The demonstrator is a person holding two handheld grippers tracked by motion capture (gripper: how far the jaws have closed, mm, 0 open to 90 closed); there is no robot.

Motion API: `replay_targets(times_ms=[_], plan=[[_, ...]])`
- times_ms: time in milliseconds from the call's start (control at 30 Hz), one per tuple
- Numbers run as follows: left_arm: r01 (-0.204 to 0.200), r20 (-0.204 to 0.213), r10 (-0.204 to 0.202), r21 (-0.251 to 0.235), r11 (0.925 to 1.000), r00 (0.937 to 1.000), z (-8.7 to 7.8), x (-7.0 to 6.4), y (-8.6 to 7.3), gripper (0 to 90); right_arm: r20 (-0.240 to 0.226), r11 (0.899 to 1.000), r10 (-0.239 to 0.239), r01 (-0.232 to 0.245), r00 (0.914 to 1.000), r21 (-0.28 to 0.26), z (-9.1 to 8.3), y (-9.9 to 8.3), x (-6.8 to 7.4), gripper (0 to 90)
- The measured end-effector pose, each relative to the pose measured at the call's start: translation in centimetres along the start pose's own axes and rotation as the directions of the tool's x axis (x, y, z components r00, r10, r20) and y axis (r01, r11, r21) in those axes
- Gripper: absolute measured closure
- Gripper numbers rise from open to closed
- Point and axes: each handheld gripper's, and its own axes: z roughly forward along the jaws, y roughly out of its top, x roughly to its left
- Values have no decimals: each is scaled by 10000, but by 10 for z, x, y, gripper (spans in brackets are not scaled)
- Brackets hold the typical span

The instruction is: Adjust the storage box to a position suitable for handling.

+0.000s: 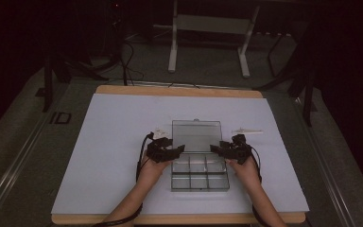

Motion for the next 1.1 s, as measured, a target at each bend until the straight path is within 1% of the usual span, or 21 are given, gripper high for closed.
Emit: replay_targets(times_ms=[100,200,300,367,433,467,500,600,700,767,833,867,900,933,967,1000,1033,1067,1100], plan=[[103,73,-104,92,9999,9999,0,1,1,394,-4,9999,93,-93,10000,143,0,1,0,400],[207,157,-211,244,9995,9997,2,3,3,383,97,9997,111,-114,9999,234,1,3,0,392],[214,75,-216,245,9995,9997,3,3,2,360,120,9995,177,-180,9998,267,1,3,0,388],[223,4,-223,312,9993,9998,4,4,3,322,180,9994,201,-206,9996,292,1,3,0,374],[281,51,-282,333,9991,9996,5,4,3,308,160,9985,422,-427,9990,338,2,3,-3,355],[249,65,-251,325,9992,9997,6,4,3,309,203,9984,437,-444,9988,344,2,2,-4,370],[182,86,-185,328,9993,9998,6,4,4,308,287,9988,327,-337,9991,350,2,2,-4,383],[37,56,-39,347,9994,10000,6,2,5,293,313,9991,256,-266,9992,332,3,1,-4,382],[-126,187,122,198,9997,9998,3,0,8,279,373,9995,-26,14,9993,322,2,3,-2,382],[-299,459,294,100,9995,9985,-1,0,9,216,392,9993,-201,189,9990,317,0,3,-1,382],[-390,547,390,-22,9992,9977,-5,-1,10,171,441,9991,-346,334,9984,267,-1,4,0,369],[-541,532,542,-29,9985,9971,-6,-1,10,159,492,9986,-467,454,9977,278,-2,5,1,362],[-549,531,553,-84,9985,9971,-8,-1,10,143,505,9981,-570,557,9971,262,-4,6,2,355],[-549,531,553,-84,9985,9971,-8,-1,10,135,505,9981,-570,557,9971,262,-4,6,2,355],[-557,647,569,-199,9983,9963,-11,-1,10,135,492,9981,-583,573,9971,224,-5,6,2,348],[-617,641,632,-257,9978,9959,-12,-1,9,84,447,9976,-673,664,9967,214,-6,7,2,324],[-719,575,735,-292,9970,9956,-14,-2,9,73,425,9970,-748,739,9963,223,-7,7,3,321],[-752,586,766,-251,9969,9953,-15,-2,8,68,441,9962,-850,841,9954,221,-8,8,3,317],[-732,650,746,-237,9970,9951,-16,-1,7,43,445,9956,-926,918,9947,196,-9,8,4,309]])
